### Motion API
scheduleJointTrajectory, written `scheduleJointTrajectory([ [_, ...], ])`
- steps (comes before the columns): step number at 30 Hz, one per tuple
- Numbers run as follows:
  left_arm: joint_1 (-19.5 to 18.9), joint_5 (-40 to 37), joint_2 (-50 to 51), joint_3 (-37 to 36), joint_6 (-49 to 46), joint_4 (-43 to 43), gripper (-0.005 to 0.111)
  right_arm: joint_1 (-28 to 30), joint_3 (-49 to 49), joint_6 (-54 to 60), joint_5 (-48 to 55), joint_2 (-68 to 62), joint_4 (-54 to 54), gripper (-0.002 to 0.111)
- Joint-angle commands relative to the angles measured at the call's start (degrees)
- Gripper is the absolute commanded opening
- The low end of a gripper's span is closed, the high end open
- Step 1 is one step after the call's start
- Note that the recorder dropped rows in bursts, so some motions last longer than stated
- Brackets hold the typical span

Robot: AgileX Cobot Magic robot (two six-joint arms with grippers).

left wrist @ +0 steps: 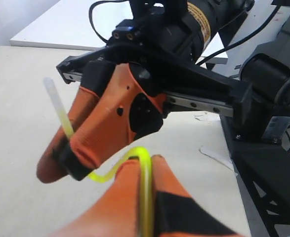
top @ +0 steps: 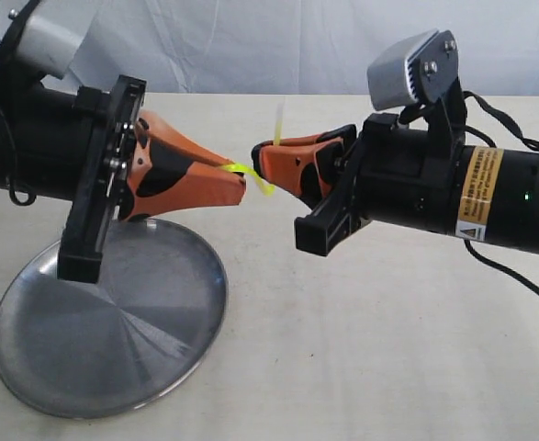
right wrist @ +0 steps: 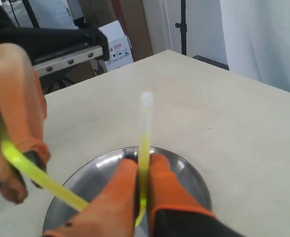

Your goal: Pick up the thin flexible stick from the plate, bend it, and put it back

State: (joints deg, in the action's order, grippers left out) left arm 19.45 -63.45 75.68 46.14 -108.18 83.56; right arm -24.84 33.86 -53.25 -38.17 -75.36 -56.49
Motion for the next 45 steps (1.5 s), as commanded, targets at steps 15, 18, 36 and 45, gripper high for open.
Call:
scheduleJointTrajectory([
  [15,0.14,7.64,-0.37,0.64,-0.14,4.89,0.0,-0.51,-0.41,0.86,-3.35,-0.28,-6.68,-0.001],
  [18,0.14,8.23,-0.37,0.64,-0.03,4.89,0.0,-0.51,-0.41,0.75,-4.46,-0.28,-7.76,-0.001],
  [36,0.14,8.22,-0.37,0.64,0.33,5.61,0.0,-0.51,-0.41,-1.42,-7.16,-0.28,-9.27,-0.001],
  [45,0.14,8.11,-0.37,0.64,1.29,5.96,0.0,-0.51,-0.41,-2.18,-7.87,-0.28,-10.06,-0.001],
])
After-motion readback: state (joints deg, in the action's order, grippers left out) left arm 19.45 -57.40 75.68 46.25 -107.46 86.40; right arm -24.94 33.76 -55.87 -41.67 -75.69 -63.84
